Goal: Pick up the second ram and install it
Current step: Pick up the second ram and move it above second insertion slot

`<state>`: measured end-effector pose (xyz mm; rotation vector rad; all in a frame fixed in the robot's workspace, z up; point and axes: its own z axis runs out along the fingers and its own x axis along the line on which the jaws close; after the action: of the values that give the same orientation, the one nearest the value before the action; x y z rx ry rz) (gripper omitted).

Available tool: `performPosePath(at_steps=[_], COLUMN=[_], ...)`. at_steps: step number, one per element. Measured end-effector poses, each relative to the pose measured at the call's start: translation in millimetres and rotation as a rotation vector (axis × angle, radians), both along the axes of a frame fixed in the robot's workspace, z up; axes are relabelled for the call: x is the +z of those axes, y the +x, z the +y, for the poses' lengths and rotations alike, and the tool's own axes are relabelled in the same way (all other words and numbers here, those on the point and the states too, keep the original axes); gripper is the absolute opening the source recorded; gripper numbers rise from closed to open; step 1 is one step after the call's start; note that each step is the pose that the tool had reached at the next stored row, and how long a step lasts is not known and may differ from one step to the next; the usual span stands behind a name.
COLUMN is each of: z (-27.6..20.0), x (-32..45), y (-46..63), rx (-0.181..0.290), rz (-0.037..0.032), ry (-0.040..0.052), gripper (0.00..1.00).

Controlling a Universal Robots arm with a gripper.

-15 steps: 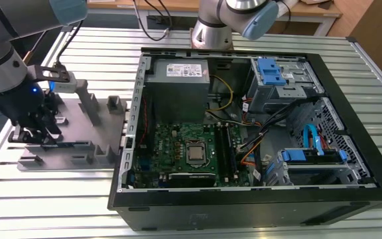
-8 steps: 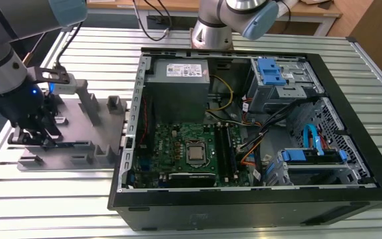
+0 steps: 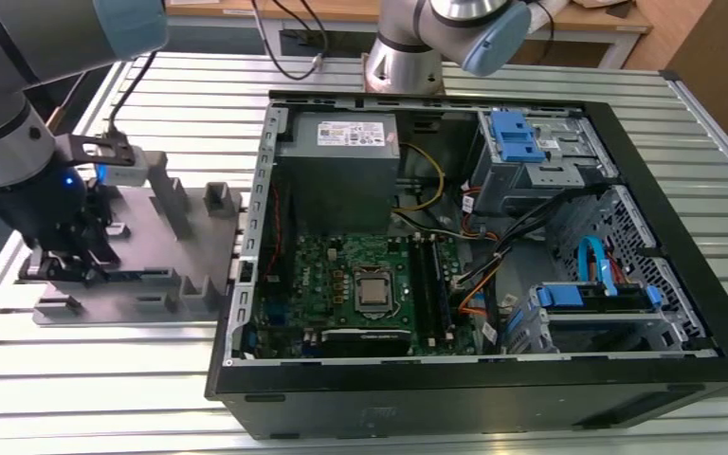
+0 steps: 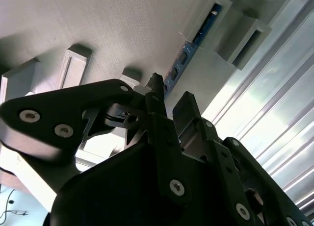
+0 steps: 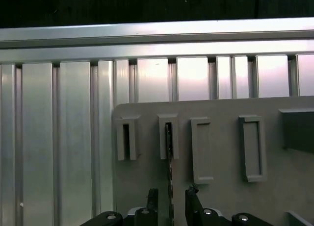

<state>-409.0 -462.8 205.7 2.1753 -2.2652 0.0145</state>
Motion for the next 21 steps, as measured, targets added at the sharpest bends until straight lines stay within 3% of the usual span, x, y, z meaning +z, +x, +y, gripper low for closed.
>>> performPosePath(at_steps=[15,21], z=[-0.5,-0.5], x=[-12.2,-13.0], y=[0.0,0.0], rx=[0.036,0.036], rz=[0.0,-0.0001], ry=[0.0,0.0], gripper=[0.35,0.35])
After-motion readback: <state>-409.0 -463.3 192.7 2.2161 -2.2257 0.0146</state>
